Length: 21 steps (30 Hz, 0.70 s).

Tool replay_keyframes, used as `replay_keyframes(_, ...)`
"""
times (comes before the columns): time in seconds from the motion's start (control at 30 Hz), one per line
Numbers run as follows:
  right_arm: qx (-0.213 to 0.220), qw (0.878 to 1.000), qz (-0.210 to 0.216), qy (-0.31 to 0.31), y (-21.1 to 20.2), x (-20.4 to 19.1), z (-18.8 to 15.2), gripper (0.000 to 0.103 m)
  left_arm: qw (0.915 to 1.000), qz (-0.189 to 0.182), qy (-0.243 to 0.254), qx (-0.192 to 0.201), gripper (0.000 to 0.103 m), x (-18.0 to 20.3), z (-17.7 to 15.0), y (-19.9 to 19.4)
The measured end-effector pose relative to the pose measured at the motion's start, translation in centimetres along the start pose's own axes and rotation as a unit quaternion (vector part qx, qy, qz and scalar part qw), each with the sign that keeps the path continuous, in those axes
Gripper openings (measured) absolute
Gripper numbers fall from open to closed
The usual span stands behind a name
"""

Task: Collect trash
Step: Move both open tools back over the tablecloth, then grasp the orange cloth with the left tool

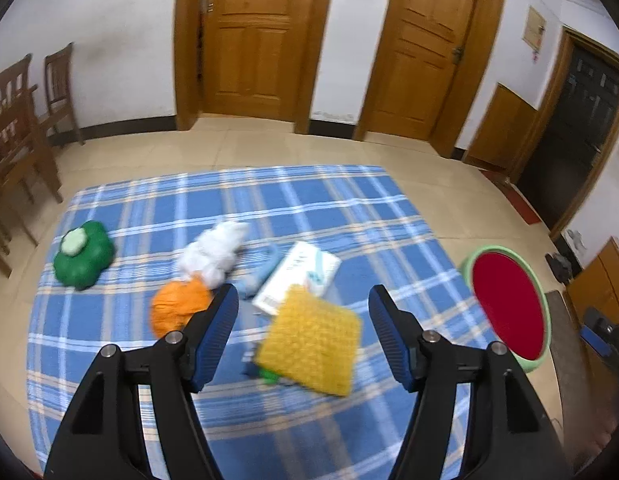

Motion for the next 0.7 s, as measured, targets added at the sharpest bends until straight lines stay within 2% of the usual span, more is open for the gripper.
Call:
replay_keyframes(0.37, -0.033, 0.999, -0.009, -0.017, 2.4, -1.8, -1.8, 0.071, 0.9977, 0.051, -0.036, -0.025, 0.067, -6.9, -0.1, 3.9)
replay_keyframes(0.7, -0.058, 0.998, -0.023, -0.023, 4.3, -2.5, -2.8, 0.072, 0.9941, 0.058, -0.068, -0.062, 0.067, -10.0, -1.1, 8.1)
Point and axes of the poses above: each gripper's, at about its wrist camera, not at the fingertips, and y roughly the way its jaws point, x to its right, z to its top, the point moved 4 cm from there along y, roughly the way its jaws point, and after that the axes turned 12 degrees about z, right-handed, at the moved point
